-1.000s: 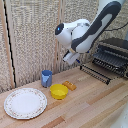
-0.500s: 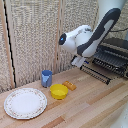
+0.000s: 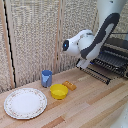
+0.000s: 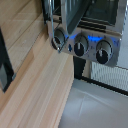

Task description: Position your gripper near the tray handle while precisely lining it up. Firmly yet gently grip the handle, ensuring a strong hold. Slide the tray into the oven in a steady manner until it's entirely inside. Relinquish the handle as it sits within the oven and extract your gripper with care.

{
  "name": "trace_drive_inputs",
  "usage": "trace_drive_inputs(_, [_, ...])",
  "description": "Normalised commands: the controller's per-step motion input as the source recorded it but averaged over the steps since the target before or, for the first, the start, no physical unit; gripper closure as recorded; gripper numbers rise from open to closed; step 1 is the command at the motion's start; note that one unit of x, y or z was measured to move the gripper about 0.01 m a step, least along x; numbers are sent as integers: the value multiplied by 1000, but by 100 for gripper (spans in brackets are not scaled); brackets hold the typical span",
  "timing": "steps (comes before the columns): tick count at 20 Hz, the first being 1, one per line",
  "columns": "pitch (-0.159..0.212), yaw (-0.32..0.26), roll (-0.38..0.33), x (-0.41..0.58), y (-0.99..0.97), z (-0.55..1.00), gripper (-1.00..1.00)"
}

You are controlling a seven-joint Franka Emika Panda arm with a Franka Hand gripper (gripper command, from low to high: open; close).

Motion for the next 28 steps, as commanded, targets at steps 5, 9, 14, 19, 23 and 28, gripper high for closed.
trace_drive_inputs(5, [0,49,5,289,-421,-14,-100])
trace_drive_inputs(9, [0,123,53,208,-450,1,-100])
trace_drive_inputs(14, [6,139,5,163,-573,-33,-100])
trace_drive_inputs(19, [16,111,0,147,-541,-6,-100])
trace_drive_inputs(23, [52,88,0,177,-454,-59,-100])
trace_drive_inputs(28, [119,115,13,271,-469,-153,-100])
